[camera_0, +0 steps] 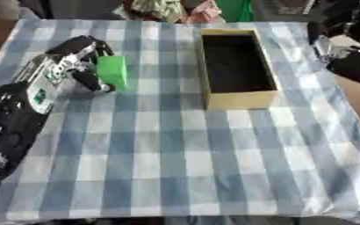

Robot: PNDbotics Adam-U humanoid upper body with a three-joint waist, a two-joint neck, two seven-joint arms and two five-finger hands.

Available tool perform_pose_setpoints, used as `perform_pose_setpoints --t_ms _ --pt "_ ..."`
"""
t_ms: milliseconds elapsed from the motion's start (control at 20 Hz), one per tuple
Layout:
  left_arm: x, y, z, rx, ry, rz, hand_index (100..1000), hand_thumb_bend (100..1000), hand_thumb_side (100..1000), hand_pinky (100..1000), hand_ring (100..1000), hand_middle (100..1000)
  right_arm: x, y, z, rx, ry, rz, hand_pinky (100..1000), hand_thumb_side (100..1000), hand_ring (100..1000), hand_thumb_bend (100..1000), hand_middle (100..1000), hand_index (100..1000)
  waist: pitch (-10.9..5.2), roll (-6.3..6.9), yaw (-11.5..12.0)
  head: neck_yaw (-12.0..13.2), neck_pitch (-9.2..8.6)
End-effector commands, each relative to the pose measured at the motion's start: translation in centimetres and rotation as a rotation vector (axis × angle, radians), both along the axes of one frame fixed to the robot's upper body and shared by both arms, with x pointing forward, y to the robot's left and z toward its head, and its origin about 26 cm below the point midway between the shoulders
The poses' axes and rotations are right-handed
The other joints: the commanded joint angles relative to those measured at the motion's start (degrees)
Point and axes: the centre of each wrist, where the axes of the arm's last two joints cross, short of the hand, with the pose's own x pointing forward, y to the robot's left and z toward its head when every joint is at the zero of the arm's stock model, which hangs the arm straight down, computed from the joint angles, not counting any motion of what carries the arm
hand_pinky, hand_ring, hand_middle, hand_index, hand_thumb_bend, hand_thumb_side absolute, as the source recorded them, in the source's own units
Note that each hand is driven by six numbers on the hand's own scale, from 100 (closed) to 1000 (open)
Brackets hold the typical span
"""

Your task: Pick up objects on the table and place them in the box.

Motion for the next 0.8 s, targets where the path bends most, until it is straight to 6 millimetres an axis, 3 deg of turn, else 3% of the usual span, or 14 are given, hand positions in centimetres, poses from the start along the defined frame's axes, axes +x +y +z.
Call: perform_pose_setpoints --t_ms 50,400,800 --pt "0.1 0.4 0.9 0.01 -0.014 0.006 694 574 100 662 584 479 -0.1 -0.2 0.6 -0.004 -0.019 0.001 551 100 579 280 573 764 -0.79 0.0 0.1 -0.1 0.12" --pt "-0.1 0.3 1.6 -0.014 -0.026 -0.016 607 543 100 629 533 383 -0.1 -0.2 0.5 -0.004 -0.019 0.001 551 100 579 274 573 763 -0.85 -0.06 0.1 -0.2 0.25" --pt "-0.8 -1.3 5.0 -0.058 -0.119 -0.085 600 534 100 614 519 370 -0.1 -0.2 0.6 -0.01 -0.017 0.005 552 100 579 271 573 763 -1.07 -0.09 0.2 -0.2 0.36"
